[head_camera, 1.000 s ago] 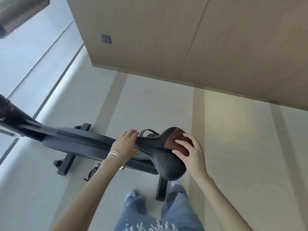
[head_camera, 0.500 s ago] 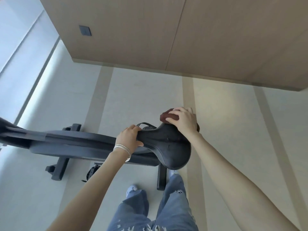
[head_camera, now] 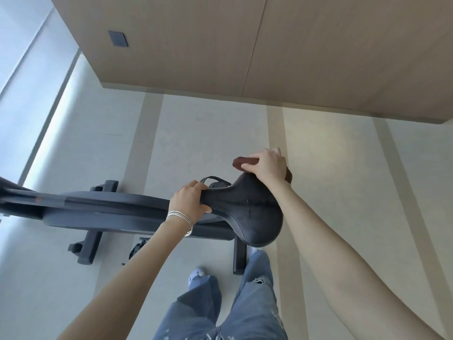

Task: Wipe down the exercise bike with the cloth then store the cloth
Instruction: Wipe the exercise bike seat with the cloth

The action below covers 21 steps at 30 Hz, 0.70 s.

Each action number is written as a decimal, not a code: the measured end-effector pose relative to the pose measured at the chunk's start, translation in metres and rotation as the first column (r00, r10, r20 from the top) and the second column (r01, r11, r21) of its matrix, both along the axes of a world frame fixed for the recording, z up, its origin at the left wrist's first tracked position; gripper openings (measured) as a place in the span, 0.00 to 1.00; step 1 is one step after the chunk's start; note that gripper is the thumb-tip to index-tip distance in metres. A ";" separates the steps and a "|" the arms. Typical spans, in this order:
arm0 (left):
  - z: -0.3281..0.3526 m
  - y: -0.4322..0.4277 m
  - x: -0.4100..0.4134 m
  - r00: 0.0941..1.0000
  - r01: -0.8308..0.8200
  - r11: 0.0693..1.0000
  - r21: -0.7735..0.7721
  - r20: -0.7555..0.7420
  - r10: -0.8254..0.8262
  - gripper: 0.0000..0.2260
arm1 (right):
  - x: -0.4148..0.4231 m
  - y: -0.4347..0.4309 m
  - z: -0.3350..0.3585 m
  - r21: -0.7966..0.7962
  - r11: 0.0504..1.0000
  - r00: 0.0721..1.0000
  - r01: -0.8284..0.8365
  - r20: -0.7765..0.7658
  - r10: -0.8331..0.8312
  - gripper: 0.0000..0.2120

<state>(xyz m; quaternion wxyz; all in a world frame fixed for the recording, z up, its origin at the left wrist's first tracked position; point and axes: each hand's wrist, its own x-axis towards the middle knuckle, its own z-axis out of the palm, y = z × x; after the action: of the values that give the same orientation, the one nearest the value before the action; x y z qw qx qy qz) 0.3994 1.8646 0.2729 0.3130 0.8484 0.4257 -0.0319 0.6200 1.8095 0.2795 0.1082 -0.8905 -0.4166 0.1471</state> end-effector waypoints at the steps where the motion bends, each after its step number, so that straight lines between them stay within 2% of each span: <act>1: -0.001 0.000 0.000 1.000 -0.002 1.000 0.001 -0.003 0.002 0.22 | 0.008 0.009 0.001 -0.058 0.998 0.994 -0.015 -0.107 0.008 0.14; 3: -0.002 0.001 0.001 1.000 -0.013 1.000 -0.001 -0.006 0.013 0.22 | 0.018 0.012 0.002 -0.074 0.997 0.969 -0.038 -0.244 0.019 0.15; 4: -0.003 0.002 0.001 1.000 -0.017 1.000 0.000 -0.010 0.017 0.22 | 0.018 0.007 0.002 -0.045 0.998 0.972 -0.044 -0.231 0.032 0.15; 7: -0.002 0.002 0.003 0.999 -0.015 1.000 0.007 -0.030 0.016 0.22 | -0.004 -0.023 0.000 0.150 0.985 0.996 -0.085 0.035 0.081 0.12; 9: -0.001 0.002 0.003 0.999 -0.013 1.000 0.004 -0.035 0.013 0.22 | -0.028 -0.047 -0.003 0.302 0.949 0.990 -0.092 0.131 0.054 0.10; 11: -0.001 0.002 0.003 0.999 -0.019 1.000 0.001 -0.027 0.019 0.22 | -0.048 -0.077 -0.007 0.387 0.911 0.977 -0.140 0.206 0.062 0.09; 14: -0.001 0.001 0.000 1.000 -0.019 1.000 -0.009 0.012 0.020 0.22 | -0.056 -0.104 -0.009 0.344 0.900 0.941 -0.267 0.294 0.166 0.09; 18: -0.003 0.000 -0.018 0.991 0.023 0.998 -0.050 0.129 -0.017 0.23 | -0.045 -0.080 0.003 0.247 0.954 0.978 -0.168 0.166 0.129 0.11; 21: -0.009 0.000 -0.051 0.998 0.003 1.000 0.024 0.056 -0.005 0.26 | -0.058 -0.064 0.004 0.223 0.934 0.950 -0.280 0.203 0.236 0.11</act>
<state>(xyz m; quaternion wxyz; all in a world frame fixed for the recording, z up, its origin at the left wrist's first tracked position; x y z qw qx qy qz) 0.3484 1.8646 0.2638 0.3147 0.8534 0.4154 -0.0040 0.5623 1.7458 0.2832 0.1621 -0.8167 -0.5531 0.0289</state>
